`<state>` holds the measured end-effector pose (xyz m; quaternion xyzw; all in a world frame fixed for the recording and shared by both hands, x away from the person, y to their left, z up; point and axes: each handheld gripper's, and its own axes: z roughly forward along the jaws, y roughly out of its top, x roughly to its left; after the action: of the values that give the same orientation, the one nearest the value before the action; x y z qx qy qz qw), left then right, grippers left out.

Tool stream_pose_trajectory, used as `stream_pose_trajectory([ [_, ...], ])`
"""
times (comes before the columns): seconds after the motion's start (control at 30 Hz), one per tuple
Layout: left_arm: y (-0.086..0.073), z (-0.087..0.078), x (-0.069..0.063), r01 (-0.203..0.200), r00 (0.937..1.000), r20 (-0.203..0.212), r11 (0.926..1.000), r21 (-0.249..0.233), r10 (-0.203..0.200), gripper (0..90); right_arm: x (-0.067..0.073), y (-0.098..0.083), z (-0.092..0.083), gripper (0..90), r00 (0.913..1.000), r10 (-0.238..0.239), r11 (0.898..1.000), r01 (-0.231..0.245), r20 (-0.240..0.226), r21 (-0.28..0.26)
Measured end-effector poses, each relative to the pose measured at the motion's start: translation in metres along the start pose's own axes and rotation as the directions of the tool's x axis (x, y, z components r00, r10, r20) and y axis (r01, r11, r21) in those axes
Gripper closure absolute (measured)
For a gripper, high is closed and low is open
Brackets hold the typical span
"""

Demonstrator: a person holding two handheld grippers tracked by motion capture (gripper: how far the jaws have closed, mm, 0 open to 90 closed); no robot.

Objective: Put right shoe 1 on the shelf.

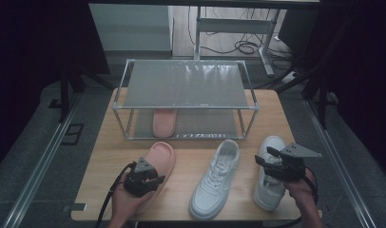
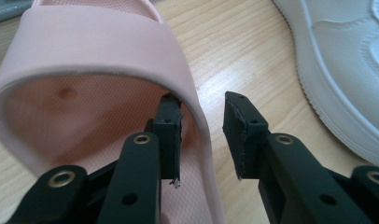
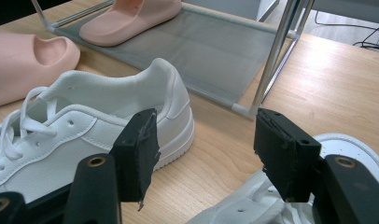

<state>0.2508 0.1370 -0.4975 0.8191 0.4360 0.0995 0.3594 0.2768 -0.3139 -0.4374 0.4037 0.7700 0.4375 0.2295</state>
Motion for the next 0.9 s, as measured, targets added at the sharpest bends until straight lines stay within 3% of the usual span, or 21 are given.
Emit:
stream_pose_trajectory([
  [0.17,0.002,0.008,0.0,-0.002,0.9996,-0.027,1.0,-0.002,0.002,76.3,0.0,0.0,0.001,40.3,1.0,0.0,1.0,0.0,-0.001,0.001],
  [0.4,0.0,0.009,0.0,0.013,0.9993,-0.033,0.9997,-0.022,-0.014,78.9,0.0,0.0,0.0,40.3,1.0,0.0,1.0,0.0,-0.001,-0.001],
  [0.9,-0.005,-0.004,-0.001,0.029,0.9989,-0.034,0.9971,-0.071,-0.031,82.7,-0.001,0.0,0.0,40.2,1.0,0.003,1.0,-0.003,0.002,-0.006],
])
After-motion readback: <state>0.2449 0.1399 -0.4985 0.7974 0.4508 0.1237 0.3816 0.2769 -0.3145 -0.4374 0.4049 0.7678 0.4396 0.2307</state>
